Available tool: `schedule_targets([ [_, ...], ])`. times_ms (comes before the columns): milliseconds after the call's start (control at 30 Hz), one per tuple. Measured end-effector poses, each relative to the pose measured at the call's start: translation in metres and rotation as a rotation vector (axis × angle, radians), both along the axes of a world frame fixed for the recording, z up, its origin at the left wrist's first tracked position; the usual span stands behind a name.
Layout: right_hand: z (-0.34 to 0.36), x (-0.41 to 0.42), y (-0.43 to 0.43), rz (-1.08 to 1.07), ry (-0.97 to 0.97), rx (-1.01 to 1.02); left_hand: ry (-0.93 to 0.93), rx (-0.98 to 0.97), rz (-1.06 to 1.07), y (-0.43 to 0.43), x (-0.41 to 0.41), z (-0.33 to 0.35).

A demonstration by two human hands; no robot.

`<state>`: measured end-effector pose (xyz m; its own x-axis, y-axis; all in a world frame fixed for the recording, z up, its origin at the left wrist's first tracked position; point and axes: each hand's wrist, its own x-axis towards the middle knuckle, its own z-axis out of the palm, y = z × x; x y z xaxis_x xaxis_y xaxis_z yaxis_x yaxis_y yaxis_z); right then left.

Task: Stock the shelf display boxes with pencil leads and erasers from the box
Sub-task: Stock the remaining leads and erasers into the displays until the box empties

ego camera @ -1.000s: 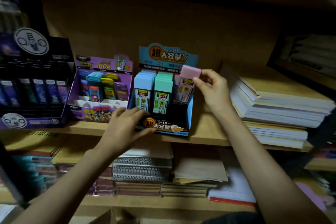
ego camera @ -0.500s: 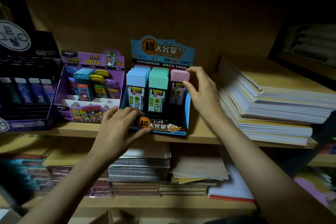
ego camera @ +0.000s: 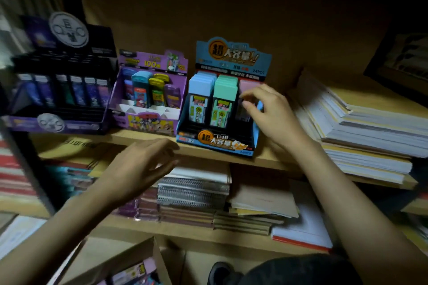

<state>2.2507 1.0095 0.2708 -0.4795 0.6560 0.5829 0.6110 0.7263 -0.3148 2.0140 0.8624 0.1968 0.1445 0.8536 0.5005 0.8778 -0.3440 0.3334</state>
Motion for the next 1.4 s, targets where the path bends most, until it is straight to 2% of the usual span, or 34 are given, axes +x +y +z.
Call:
schedule_targets([
  [167,-0.027,-0.036,-0.065,0.363,-0.293,-0.267,-0.123,-0.505,0.086,-0.063,-0.041,-0.075],
  [300,-0.095,-0.081,-0.103,0.525,-0.539,-0.475,-0.285,-0.724,0.237,-0.115,-0.061,-0.162],
  [500,-0.256,-0.122,-0.155,0.527,-0.824,-0.753,-0.575,-0.958,0.51,-0.19,-0.058,-0.284],
  [600,-0.326,-0.125,-0.18,0.504,-0.926,-0.888,-0.694,-1.008,0.636,-0.22,-0.051,-0.325],
  [700,-0.381,-0.125,-0.196,0.373,-0.859,-1.047,-0.79,-1.016,0.74,-0.236,-0.044,-0.353],
  [800,-0.418,-0.123,-0.207,0.192,-0.697,-1.225,-0.826,-0.985,0.818,-0.242,-0.032,-0.369],
  [933,-0.446,-0.123,-0.213,-0.077,-0.393,-1.415,-0.562,-0.859,1.087,-0.245,-0.026,-0.379],
  [1033,-0.464,-0.134,-0.215,-0.188,-0.233,-1.489,-0.415,-0.749,1.071,-0.241,-0.033,-0.385],
  [1100,-0.474,-0.144,-0.216,-0.24,-0.237,-1.461,-0.395,-0.753,1.053,-0.235,-0.042,-0.39],
  [1267,-0.485,-0.155,-0.218,-0.283,-0.389,-1.325,-0.349,-0.9,0.983,-0.22,-0.05,-0.403],
  [1333,-0.485,-0.154,-0.217,-0.28,-0.446,-1.376,-0.345,-0.882,0.985,-0.22,-0.043,-0.403],
  [1400,-0.486,-0.153,-0.215,-0.287,-0.419,-1.503,-0.308,-0.884,0.969,-0.224,-0.033,-0.401],
])
